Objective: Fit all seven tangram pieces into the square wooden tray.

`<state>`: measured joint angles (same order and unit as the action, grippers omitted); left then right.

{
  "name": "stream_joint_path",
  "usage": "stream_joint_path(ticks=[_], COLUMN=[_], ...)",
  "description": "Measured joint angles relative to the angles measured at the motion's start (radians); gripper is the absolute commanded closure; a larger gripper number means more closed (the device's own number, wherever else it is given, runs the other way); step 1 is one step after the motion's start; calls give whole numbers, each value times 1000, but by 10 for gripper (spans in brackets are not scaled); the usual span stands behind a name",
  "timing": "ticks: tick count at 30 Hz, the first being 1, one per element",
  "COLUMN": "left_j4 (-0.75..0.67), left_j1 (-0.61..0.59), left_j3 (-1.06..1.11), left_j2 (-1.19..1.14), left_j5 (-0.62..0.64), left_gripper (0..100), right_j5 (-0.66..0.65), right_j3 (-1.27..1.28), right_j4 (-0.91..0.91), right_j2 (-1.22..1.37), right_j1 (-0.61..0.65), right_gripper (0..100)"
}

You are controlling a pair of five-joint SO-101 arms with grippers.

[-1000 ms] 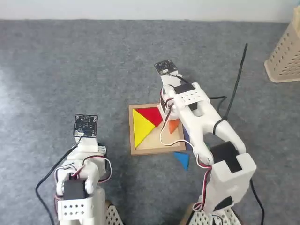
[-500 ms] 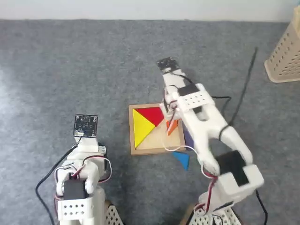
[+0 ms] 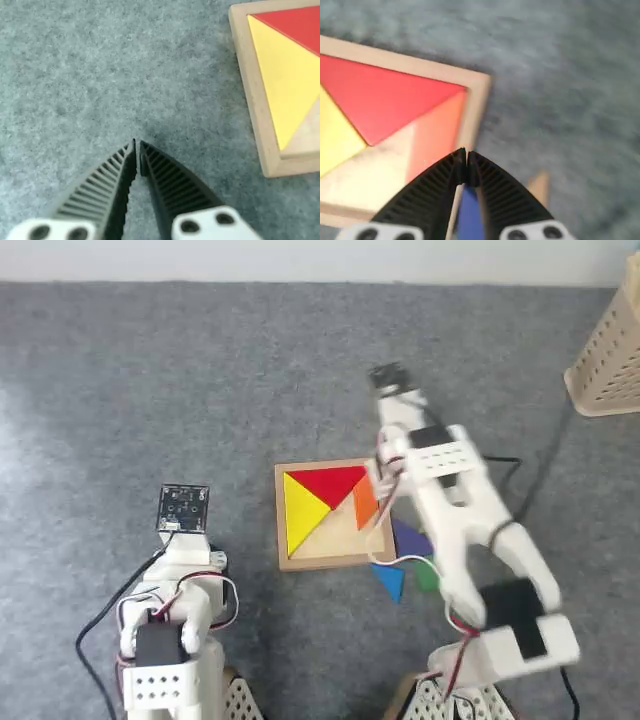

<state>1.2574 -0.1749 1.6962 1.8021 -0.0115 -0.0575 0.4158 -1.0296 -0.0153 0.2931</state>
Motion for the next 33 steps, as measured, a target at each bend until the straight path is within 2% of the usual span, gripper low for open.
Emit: stream_joint_path(ticks=[4,9,13,15,24,33], left_j4=[0,0,0,0,0,0], left_j1=[-3,-2,-3,-2,0,-3], left_j3=[0,0,0,0,0,0], left_j2=[0,0,0,0,0,0], left_j5=[0,0,0,0,0,0], left_gripper=[988,988,988,988,988,988], right_j5=[-115,-147,-187,-201,-178,-169], right_j3=[-15,28,80,87,87,87], right_j4=[-140,-190,-192,-192,-129,-91], right_j2=[-101,-114,-114,-114,34,118], right_j1=[-84,-106,-140,-147,-226,-221], right_gripper=[992,983,887,871,872,874])
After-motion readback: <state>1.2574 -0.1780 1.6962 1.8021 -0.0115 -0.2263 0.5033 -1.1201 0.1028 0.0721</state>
